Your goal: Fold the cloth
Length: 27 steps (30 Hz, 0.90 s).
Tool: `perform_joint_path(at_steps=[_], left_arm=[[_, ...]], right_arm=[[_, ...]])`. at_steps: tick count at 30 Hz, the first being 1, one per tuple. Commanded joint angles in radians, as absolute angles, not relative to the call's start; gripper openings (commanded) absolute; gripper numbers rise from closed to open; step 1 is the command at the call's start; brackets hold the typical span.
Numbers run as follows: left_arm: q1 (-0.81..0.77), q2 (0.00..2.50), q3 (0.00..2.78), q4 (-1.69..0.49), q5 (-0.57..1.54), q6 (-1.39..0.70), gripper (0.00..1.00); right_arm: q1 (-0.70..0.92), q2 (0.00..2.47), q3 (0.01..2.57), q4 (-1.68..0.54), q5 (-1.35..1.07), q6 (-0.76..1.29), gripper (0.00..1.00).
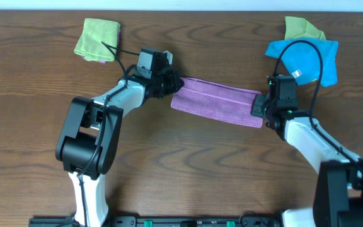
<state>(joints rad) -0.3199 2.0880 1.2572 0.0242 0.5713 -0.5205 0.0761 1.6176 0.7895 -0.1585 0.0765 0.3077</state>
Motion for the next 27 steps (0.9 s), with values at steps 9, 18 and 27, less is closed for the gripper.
perform_joint_path(at_steps=[9, 18, 27], left_arm=[[-0.313, 2.108, 1.273, 0.004, 0.514, -0.476, 0.25], [-0.273, 2.098, 1.273, -0.014, 0.553, -0.466, 0.53], [-0.205, 2.014, 1.273, -0.063, 0.626, -0.441, 0.66]], right_arm=[[0.072, 1.655, 0.788, -0.142, 0.131, 0.321, 0.12], [0.073, 1.64, 0.789, -0.199, 0.123, 0.322, 0.54], [0.073, 1.541, 0.789, -0.317, 0.119, 0.432, 0.68]])
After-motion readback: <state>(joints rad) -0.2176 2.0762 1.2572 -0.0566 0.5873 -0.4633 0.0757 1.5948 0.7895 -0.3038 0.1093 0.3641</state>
